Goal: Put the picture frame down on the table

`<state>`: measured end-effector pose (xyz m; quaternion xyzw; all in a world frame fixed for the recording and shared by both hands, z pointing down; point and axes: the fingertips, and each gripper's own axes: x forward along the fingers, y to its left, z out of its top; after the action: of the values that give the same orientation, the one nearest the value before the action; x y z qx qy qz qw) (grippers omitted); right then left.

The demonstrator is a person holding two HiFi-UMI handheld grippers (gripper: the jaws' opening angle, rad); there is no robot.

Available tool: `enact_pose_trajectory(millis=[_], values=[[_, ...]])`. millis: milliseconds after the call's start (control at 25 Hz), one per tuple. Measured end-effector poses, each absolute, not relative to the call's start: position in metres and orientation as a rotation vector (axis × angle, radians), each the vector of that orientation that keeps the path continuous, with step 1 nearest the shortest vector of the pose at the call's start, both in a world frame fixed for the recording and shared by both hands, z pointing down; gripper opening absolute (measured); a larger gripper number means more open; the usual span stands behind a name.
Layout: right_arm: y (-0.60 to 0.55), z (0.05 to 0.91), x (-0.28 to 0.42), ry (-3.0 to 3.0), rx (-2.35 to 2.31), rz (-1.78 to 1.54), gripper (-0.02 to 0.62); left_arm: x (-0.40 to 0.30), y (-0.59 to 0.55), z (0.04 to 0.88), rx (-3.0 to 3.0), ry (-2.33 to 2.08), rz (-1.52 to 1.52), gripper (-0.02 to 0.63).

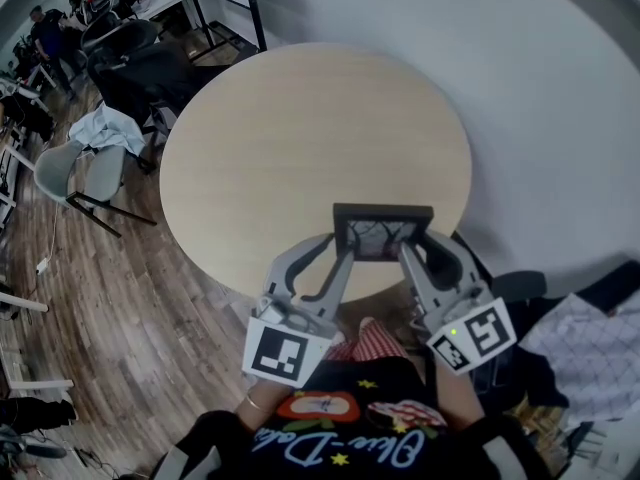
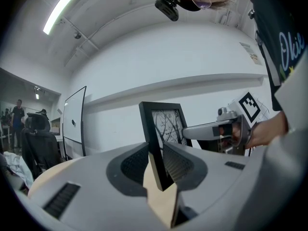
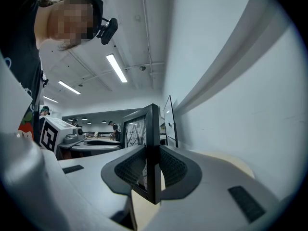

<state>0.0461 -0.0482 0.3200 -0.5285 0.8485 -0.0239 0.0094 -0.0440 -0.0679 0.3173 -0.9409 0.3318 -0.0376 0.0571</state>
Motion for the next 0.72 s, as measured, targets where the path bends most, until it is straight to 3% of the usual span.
enact_pose_trajectory(millis=[720], values=[[-0.13,0.317,0.057,2.726,-1.493,-0.076,0.071,-0.035,-0.139,0.317,-2.782,1.143,-0.18,0.094]])
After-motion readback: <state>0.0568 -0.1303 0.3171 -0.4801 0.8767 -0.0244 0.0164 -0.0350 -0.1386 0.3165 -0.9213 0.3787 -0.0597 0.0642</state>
